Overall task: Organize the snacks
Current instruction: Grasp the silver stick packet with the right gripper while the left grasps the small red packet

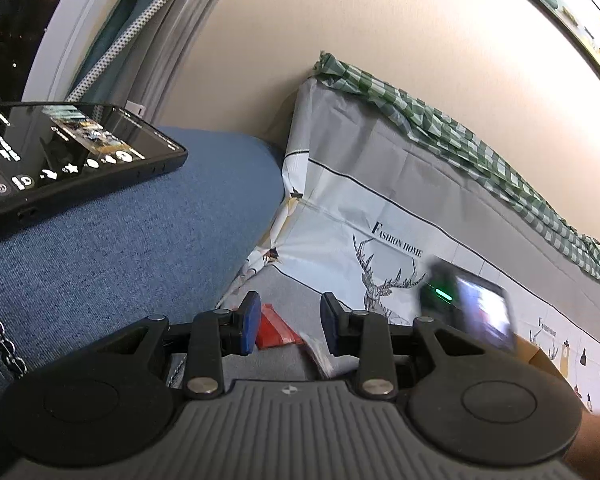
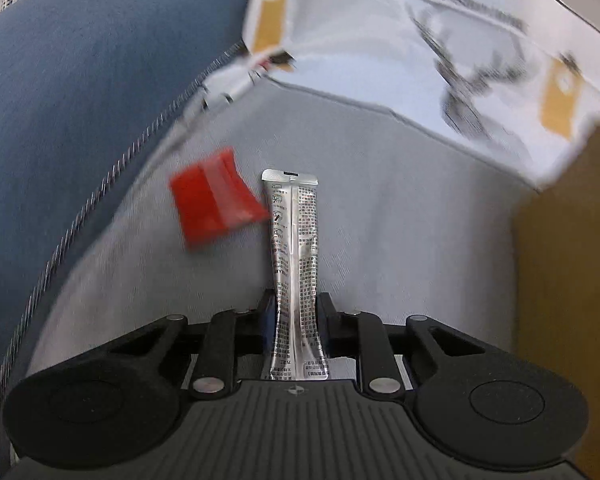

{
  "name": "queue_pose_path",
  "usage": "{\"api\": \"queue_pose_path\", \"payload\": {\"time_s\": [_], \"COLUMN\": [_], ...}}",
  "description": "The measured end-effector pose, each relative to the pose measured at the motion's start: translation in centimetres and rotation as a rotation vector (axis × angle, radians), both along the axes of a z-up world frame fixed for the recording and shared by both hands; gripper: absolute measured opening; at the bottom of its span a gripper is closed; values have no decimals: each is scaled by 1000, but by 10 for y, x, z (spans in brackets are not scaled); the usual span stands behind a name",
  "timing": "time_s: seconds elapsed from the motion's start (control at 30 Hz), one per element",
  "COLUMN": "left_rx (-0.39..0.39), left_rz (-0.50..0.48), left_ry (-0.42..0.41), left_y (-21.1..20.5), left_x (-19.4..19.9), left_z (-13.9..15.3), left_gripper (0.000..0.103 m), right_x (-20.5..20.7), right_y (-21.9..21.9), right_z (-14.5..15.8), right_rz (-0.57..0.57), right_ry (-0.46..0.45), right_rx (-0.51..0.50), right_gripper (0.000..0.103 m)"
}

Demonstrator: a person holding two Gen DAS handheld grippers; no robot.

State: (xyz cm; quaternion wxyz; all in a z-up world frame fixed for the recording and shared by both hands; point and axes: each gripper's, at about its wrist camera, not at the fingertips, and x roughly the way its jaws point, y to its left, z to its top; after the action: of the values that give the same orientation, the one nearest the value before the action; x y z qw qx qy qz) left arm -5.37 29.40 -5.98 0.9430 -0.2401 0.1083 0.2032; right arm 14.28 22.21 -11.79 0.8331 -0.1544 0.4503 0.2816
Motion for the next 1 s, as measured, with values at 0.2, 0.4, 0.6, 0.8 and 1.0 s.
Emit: {"api": "queue_pose_path", "payload": {"time_s": [0.2, 0.4, 0.6, 0.8, 1.0], "left_rx": [-28, -8, 36, 58, 6], "left_rz": [-48, -142, -195, -160, -62], "left_ry": [37, 77, 148, 212, 296], "left_y": [0, -13, -25, -27, -7], "left_x": [6, 18, 32, 58, 115], "left_z": [-4, -8, -14, -19, -34], "left_gripper": [36, 36, 36, 36, 46], "right_x": [-57, -108, -124, -116, -114], "right_y": [-63, -115, -133, -132, -129], "right_z": [8, 17, -4, -14, -15], "right_rz": [13, 75, 80, 77, 115], "right_ry": [26, 4, -51, -36, -26], "right_rx": [55, 103, 118, 143, 159], "right_gripper": [22, 21, 31, 45, 26]}}
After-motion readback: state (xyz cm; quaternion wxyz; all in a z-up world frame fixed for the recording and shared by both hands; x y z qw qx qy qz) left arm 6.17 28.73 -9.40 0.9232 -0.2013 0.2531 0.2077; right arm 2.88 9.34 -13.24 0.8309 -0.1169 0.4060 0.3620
